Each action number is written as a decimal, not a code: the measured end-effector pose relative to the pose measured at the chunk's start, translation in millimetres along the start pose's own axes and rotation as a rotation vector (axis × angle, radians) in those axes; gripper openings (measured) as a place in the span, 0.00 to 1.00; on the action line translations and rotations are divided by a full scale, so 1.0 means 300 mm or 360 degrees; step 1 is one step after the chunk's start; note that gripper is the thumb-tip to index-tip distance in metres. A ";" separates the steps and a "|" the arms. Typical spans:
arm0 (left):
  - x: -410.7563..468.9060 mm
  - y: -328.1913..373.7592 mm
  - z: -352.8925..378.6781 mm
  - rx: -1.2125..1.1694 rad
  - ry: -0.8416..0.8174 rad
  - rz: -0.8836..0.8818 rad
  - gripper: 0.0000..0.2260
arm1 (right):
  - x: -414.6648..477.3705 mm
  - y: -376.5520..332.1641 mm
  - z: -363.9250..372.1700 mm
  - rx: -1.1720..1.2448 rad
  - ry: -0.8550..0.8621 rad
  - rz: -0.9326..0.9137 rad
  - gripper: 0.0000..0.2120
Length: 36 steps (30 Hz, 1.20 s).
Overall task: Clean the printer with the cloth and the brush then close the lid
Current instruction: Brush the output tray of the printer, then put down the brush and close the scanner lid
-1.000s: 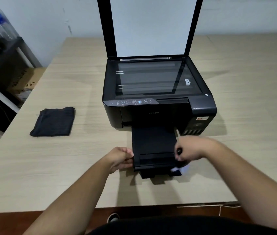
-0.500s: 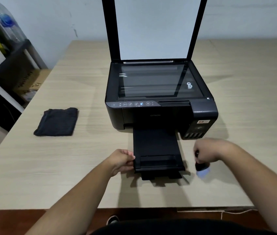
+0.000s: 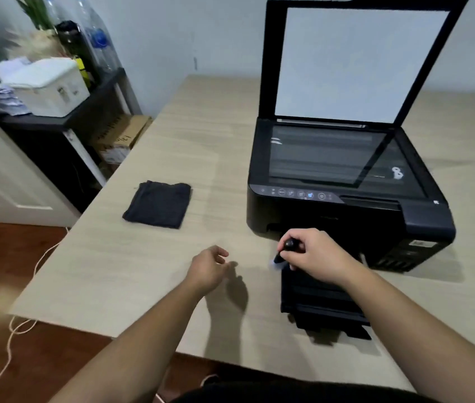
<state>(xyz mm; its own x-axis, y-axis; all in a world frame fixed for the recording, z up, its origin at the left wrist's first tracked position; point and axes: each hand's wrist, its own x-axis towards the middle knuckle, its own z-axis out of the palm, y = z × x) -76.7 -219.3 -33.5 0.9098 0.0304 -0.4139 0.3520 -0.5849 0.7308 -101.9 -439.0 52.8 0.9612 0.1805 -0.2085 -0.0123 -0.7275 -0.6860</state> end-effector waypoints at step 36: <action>0.511 -0.267 -0.482 0.1217 0.0174 0.0246 0.25 | 0.712 -0.104 0.574 -0.0777 0.0279 -0.0090 0.15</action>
<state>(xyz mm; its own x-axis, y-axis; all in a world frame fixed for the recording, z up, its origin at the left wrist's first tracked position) 66.3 -50.7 -76.9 0.9666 -0.0403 -0.2532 0.0069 -0.9831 0.1829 56.4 -263.7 -90.5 0.9889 0.1453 -0.0321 0.1307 -0.9512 -0.2794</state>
